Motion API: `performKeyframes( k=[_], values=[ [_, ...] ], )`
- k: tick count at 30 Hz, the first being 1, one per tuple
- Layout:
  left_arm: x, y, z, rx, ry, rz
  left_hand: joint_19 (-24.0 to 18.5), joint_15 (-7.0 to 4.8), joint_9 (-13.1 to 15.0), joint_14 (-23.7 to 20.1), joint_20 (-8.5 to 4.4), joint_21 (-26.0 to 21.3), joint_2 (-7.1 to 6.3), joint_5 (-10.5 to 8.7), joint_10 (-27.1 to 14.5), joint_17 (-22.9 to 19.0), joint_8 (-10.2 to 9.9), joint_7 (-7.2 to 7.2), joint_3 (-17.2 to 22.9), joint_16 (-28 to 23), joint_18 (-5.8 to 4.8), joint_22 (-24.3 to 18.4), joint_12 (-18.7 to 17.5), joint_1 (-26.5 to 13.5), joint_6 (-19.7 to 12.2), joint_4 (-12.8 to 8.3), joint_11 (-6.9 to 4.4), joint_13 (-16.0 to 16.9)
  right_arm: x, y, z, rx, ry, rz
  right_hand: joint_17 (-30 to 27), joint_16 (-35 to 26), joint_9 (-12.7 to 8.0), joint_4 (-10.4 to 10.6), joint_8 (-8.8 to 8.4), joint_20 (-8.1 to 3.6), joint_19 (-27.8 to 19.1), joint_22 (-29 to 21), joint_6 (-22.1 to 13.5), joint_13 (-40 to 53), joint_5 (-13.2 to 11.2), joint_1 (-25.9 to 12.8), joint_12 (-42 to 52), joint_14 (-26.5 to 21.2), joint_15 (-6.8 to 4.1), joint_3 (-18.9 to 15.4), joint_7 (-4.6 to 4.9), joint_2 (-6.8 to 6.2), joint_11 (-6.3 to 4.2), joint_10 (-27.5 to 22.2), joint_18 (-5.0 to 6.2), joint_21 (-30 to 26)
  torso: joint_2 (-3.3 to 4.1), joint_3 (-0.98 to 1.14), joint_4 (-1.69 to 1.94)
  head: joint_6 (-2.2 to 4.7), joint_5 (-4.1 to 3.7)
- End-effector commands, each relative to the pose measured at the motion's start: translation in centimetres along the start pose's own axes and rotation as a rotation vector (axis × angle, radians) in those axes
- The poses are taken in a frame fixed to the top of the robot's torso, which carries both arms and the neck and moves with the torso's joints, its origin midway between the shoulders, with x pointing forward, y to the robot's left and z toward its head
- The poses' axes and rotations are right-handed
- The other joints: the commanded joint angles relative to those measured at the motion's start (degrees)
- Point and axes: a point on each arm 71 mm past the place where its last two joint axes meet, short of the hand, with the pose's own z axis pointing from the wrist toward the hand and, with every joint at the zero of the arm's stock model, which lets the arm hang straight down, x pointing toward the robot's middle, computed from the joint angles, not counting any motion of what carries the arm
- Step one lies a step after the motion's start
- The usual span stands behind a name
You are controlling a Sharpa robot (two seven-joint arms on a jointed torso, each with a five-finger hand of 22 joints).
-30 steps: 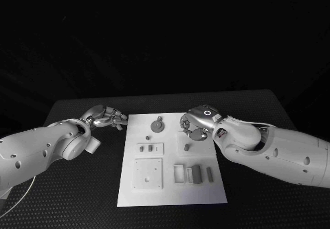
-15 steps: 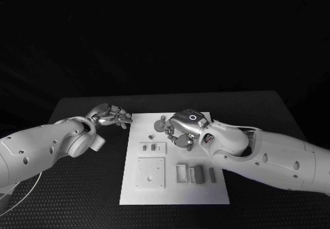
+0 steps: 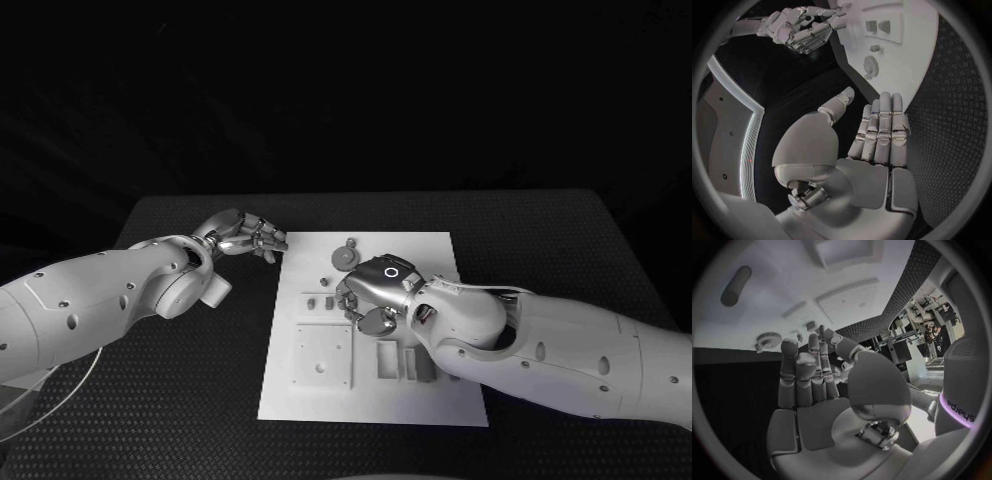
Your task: Assemble the parts on the task board
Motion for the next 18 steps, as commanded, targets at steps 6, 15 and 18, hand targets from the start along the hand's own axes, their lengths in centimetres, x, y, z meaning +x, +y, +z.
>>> performKeyframes(
  k=[6, 15, 18],
  values=[
    [0.4, -0.3, 0.2, 0.012, 0.016, -0.004, -0.2, 0.18, -0.1, 0.0, 0.13, 0.0, -0.11, -0.17, -0.4, 0.2, 0.1, 0.02, -0.4, -0.7, -0.03, -0.2, 0.1, -0.2, -0.3, 0.1, 0.29, -0.2, 1.4, 1.6, 0.2, -0.044, 0.037, 0.027, -0.1, 0.1, 0.0, 0.1, 0.02, -0.32, 0.1, 1.1, 0.3, 0.0, 0.2, 0.5, -0.3, -0.5, -0.68, 0.3, 0.14, 0.44, -0.01, 0.3, 2.58, 0.2, 0.06, 0.11, -0.13, -0.55, 0.87],
    [0.4, -0.3, 0.2, 0.012, 0.017, -0.004, -0.2, 0.18, -0.1, 0.0, 0.13, 0.0, -0.08, -0.18, -0.4, 0.2, 0.1, 0.03, -0.4, -0.7, -0.03, -0.3, 0.1, -0.1, -0.3, 0.0, 0.3, -0.2, 2.5, 2.5, 0.7, -0.057, 0.053, 0.034, -0.1, 0.1, 0.0, 0.1, 0.01, -0.34, 0.0, 1.1, 0.3, 0.1, 0.2, 0.5, -0.3, -0.5, -0.68, 0.3, 0.15, 0.51, -0.01, 0.2, 2.58, 0.2, 0.06, 0.18, -0.07, -0.78, 1.36],
    [0.4, -0.3, 0.2, 0.011, 0.019, -0.004, -0.2, 0.19, -0.1, 0.0, 0.13, 0.0, -0.07, -0.18, -0.4, 0.3, 0.1, 0.03, -0.4, -0.7, -0.03, -0.3, 0.1, -0.1, -0.3, 0.0, 0.3, -0.2, 2.8, 2.6, 0.8, -0.057, 0.061, 0.034, -0.1, 0.1, 0.0, 0.1, 0.0, -0.35, 0.0, 1.1, 0.3, 0.1, 0.2, 0.5, -0.3, -0.5, -0.68, 0.3, 0.15, 0.52, -0.01, 0.2, 2.58, 0.2, 0.06, 0.16, -0.07, -0.9, 1.53]
  ],
)
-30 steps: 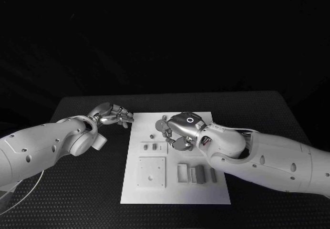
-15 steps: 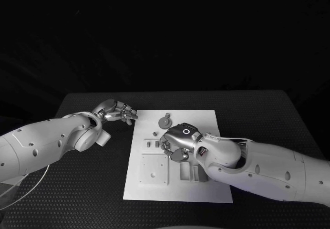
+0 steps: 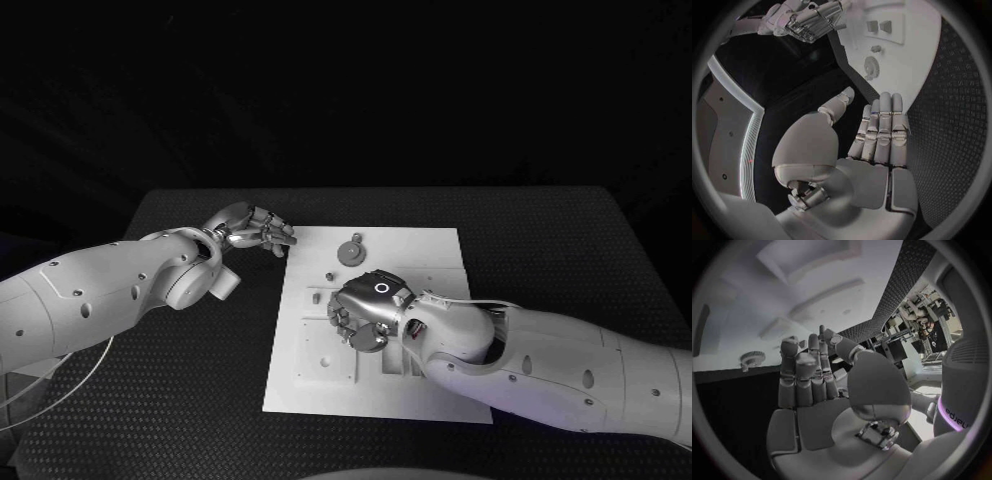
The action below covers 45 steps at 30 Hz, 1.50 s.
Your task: Assemble the parts on the task board
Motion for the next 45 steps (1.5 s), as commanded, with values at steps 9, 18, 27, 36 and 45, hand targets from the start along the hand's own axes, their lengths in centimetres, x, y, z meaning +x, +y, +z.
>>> performKeyframes(
  k=[9, 18, 27, 36, 45],
  values=[
    [0.1, -0.1, 0.0, 0.008, 0.014, -0.003, -0.2, 0.22, -0.1, 0.0, 0.13, 0.0, -0.05, -0.18, -0.2, 0.1, 0.1, 0.03, -0.4, -0.4, -0.03, -0.1, 0.1, -0.1, -0.3, 0.0, 0.09, -0.1, 0.8, 0.0, -0.1, -0.009, 0.035, -0.015, -0.1, 0.1, 0.1, 0.0, 0.09, -0.47, 0.1, 1.1, 0.2, 0.1, 0.4, 0.2, -0.2, -0.5, -0.67, 0.2, 0.12, 0.27, -0.02, 0.3, 2.58, 0.2, 0.01, -0.09, 0.0, -0.29, 0.37],
    [0.0, -0.1, -0.1, 0.006, 0.012, -0.003, -0.2, 0.22, -0.1, 0.1, 0.14, 0.0, -0.05, -0.18, -0.2, 0.2, 0.1, 0.04, -0.4, -0.5, -0.03, -0.2, 0.1, -0.1, -0.4, 0.0, 0.09, -0.1, 1.0, -0.2, -0.5, -0.005, 0.048, -0.012, -0.1, 0.1, 0.1, 0.0, 0.09, -0.49, 0.1, 1.1, 0.2, 0.2, 0.4, 0.2, -0.2, -0.5, -0.67, 0.2, 0.12, 0.31, -0.01, 0.3, 2.58, 0.2, -0.01, -0.11, 0.01, -0.38, 0.48],
    [0.1, -0.1, -0.1, 0.006, 0.014, -0.004, -0.2, 0.22, -0.1, 0.1, 0.14, 0.0, -0.04, -0.18, -0.2, 0.3, 0.1, 0.04, -0.4, -0.6, -0.03, -0.2, 0.1, -0.1, -0.4, 0.0, 0.09, -0.2, 1.1, -0.3, -0.5, -0.002, 0.049, -0.02, -0.2, 0.1, 0.1, 0.0, 0.08, -0.5, 0.1, 1.1, 0.2, 0.2, 0.4, 0.1, -0.2, -0.6, -0.67, 0.2, 0.13, 0.33, -0.01, 0.3, 2.58, 0.2, -0.02, -0.07, 0.0, -0.26, 0.38],
    [0.1, -0.1, -0.1, 0.005, 0.014, -0.004, -0.2, 0.22, -0.1, 0.1, 0.14, 0.1, -0.02, -0.18, -0.2, 0.3, 0.1, 0.05, -0.4, -0.6, -0.03, -0.2, 0.1, -0.1, -0.4, 0.0, 0.1, -0.2, 1.3, 0.0, -0.5, -0.009, 0.055, -0.019, -0.2, 0.1, 0.1, 0.0, 0.07, -0.52, 0.1, 1.1, 0.2, 0.2, 0.4, 0.1, -0.3, -0.6, -0.67, 0.2, 0.13, 0.34, -0.01, 0.3, 2.58, 0.2, -0.01, -0.07, 0.0, -0.28, 0.37],
    [0.1, -0.1, -0.1, 0.004, 0.014, -0.004, -0.2, 0.22, -0.1, 0.1, 0.14, 0.1, -0.01, -0.18, -0.2, 0.4, 0.1, 0.05, -0.4, -0.7, -0.02, -0.3, 0.1, -0.1, -0.4, 0.0, 0.1, -0.2, 1.5, 0.0, -0.5, -0.008, 0.068, -0.012, -0.2, 0.2, 0.1, 0.0, 0.07, -0.52, 0.1, 1.1, 0.2, 0.3, 0.4, 0.1, -0.3, -0.6, -0.67, 0.2, 0.13, 0.38, -0.01, 0.3, 2.58, 0.2, -0.01, -0.09, 0.03, -0.31, 0.43]
  ],
)
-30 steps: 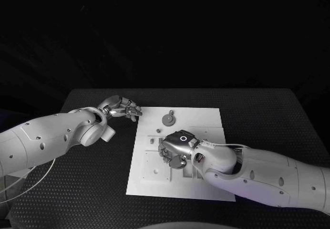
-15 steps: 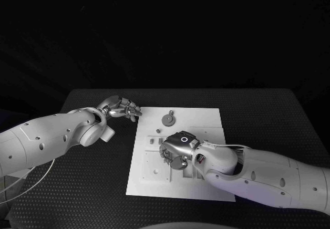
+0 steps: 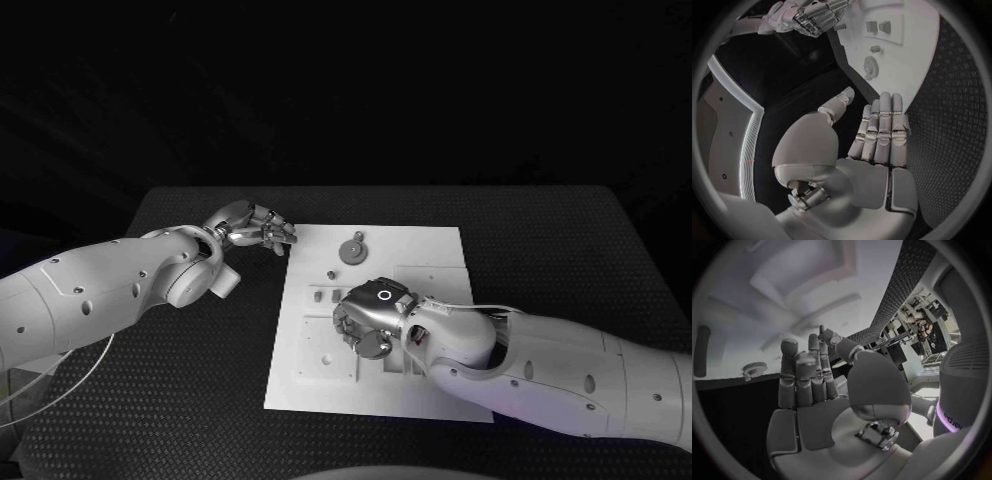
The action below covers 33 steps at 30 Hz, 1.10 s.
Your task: Assemble the parts on the task board
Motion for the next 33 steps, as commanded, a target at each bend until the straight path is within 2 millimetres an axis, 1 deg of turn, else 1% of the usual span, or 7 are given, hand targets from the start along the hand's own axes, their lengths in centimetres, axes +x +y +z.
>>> performKeyframes(
  k=[1, 8, 16, 22, 29, 33],
  values=[
    [0.2, -0.2, 0.0, 0.008, 0.014, -0.003, -0.2, 0.22, -0.1, 0.1, 0.14, 0.1, -0.01, -0.18, -0.2, 0.1, 0.1, 0.05, -0.4, -0.2, -0.02, -0.1, 0.1, -0.1, -0.4, 0.0, 0.11, -0.1, 0.2, 0.1, 0.0, -0.01, 0.017, -0.005, -0.1, 0.2, 0.1, 0.0, 0.29, -0.3, 0.0, 1.1, 0.2, 0.1, 0.2, 0.1, -0.1, -0.6, -0.66, 0.2, 0.15, 0.36, -0.01, 0.3, 2.58, 0.2, 0.0, -0.02, 0.01, -0.05, 0.11],
    [0.2, -0.2, 0.0, 0.009, 0.016, -0.004, -0.2, 0.22, -0.1, 0.2, 0.14, 0.1, -0.01, -0.18, -0.2, 0.1, 0.1, 0.05, -0.5, -0.3, -0.02, -0.1, 0.1, -0.1, -0.4, 0.0, 0.12, -0.1, 0.5, -0.3, 0.1, 0.002, 0.04, -0.021, -0.1, 0.2, 0.1, 0.0, 0.27, -0.3, 0.0, 1.1, 0.2, 0.1, 0.2, 0.1, -0.1, -0.6, -0.65, 0.2, 0.16, 0.4, 0.0, 0.2, 2.58, 0.2, 0.01, -0.02, -0.03, -0.1, 0.12],
    [0.1, -0.1, 0.0, 0.008, 0.015, -0.004, -0.2, 0.22, -0.1, 0.2, 0.14, 0.1, 0.0, -0.18, -0.2, 0.2, 0.1, 0.06, -0.5, -0.3, -0.02, -0.1, 0.1, -0.1, -0.4, 0.0, 0.12, -0.1, 0.6, -0.2, 0.2, 0.0, 0.039, -0.026, -0.1, 0.2, 0.1, 0.0, 0.25, -0.3, -0.1, 1.1, 0.2, 0.1, 0.2, 0.1, -0.2, -0.6, -0.64, 0.2, 0.17, 0.41, 0.01, 0.2, 2.58, 0.2, 0.0, -0.01, 0.02, -0.17, 0.19],
    [0.1, -0.1, 0.0, 0.007, 0.015, -0.003, -0.2, 0.22, -0.1, 0.2, 0.14, 0.1, 0.0, -0.18, -0.2, 0.3, 0.1, 0.05, -0.5, -0.4, -0.01, -0.1, 0.1, 0.0, -0.4, 0.0, 0.12, -0.1, 0.6, -0.2, 0.2, 0.0, 0.041, -0.029, -0.1, 0.2, 0.1, 0.0, 0.25, -0.31, -0.1, 1.2, 0.2, 0.1, 0.2, 0.1, -0.2, -0.7, -0.64, 0.2, 0.17, 0.41, 0.01, 0.2, 2.58, 0.3, -0.01, -0.06, 0.0, -0.17, 0.24],
    [0.1, -0.1, 0.0, 0.007, 0.015, -0.004, -0.2, 0.22, -0.1, 0.2, 0.14, 0.1, 0.02, -0.18, -0.2, 0.3, 0.1, 0.05, -0.5, -0.4, -0.01, -0.2, 0.1, 0.0, -0.4, 0.0, 0.12, -0.2, 0.8, 0.1, 0.3, -0.013, 0.053, -0.018, -0.2, 0.2, 0.1, 0.0, 0.25, -0.31, -0.1, 1.2, 0.2, 0.2, 0.2, 0.1, -0.2, -0.7, -0.63, 0.2, 0.17, 0.41, 0.02, 0.2, 2.58, 0.3, 0.0, -0.04, 0.01, -0.19, 0.28],
    [0.1, -0.1, 0.0, 0.007, 0.015, -0.004, -0.2, 0.22, -0.1, 0.2, 0.14, 0.1, 0.02, -0.18, -0.2, 0.3, 0.1, 0.05, -0.5, -0.4, -0.02, -0.2, 0.2, 0.0, -0.4, 0.0, 0.12, -0.2, 1.4, 0.5, 0.4, -0.028, 0.079, 0.008, -0.2, 0.2, 0.1, 0.0, 0.19, -0.28, -0.2, 1.2, 0.1, 0.2, 0.2, 0.0, -0.3, -0.8, -0.59, 0.1, 0.21, 0.49, 0.06, 0.2, 2.58, 0.2, 0.0, -0.03, -0.01, -0.2, 0.3]
  ],
)
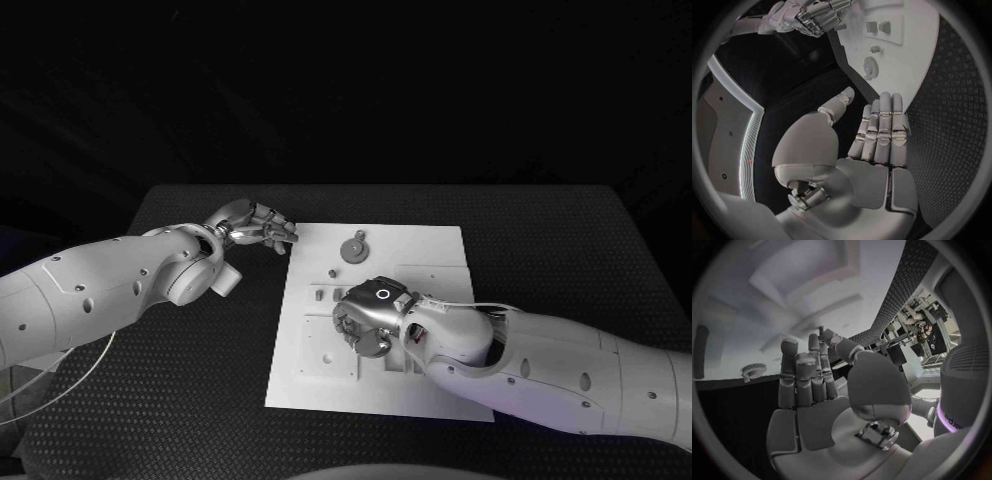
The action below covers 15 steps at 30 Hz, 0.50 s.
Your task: Assemble the parts on the task board
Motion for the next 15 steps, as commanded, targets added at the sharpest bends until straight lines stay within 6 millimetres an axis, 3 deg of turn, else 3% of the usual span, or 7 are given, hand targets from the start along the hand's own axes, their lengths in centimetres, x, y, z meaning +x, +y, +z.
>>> performKeyframes(
  k=[1, 15],
  values=[
    [0.2, -0.18, 0.05, 0.009, 0.015, -0.003, -0.2, 0.22, -0.1, 0.2, 0.14, 0.1, 0.03, -0.18, -0.2, 0.1, 0.1, 0.05, -0.4, -0.2, -0.02, -0.1, 0.1, 0.0, -0.4, -0.1, 0.13, -0.1, 1.21, 0.4, -0.1, -0.021, 0.064, 0.018, -0.1, 0.2, 0.1, 0.0, 0.12, -0.25, -0.1, 1.2, 0.2, -0.1, 0.3, 0.0, -0.3, -0.8, -0.58, 0.2, 0.34, 0.52, 0.06, 0.4, 2.58, 0.2, 0.01, 0.02, -0.01, -0.01, 0.02],
    [0.15, -0.16, 0.01, 0.007, 0.013, -0.003, -0.2, 0.22, -0.1, 0.3, 0.14, 0.1, 0.02, -0.18, -0.2, 0.2, 0.1, 0.05, -0.4, -0.3, -0.01, -0.1, 0.2, 0.0, -0.4, -0.1, 0.13, -0.1, 1.79, 0.54, -0.14, -0.019, 0.075, 0.029, -0.1, 0.2, 0.1, 0.0, 0.1, -0.24, -0.2, 1.2, 0.1, 0.0, 0.2, 0.0, -0.4, -0.8, -0.56, 0.1, 0.35, 0.6, 0.08, 0.4, 2.58, 0.2, 0.0, 0.03, 0.0, -0.11, 0.14]
  ],
)
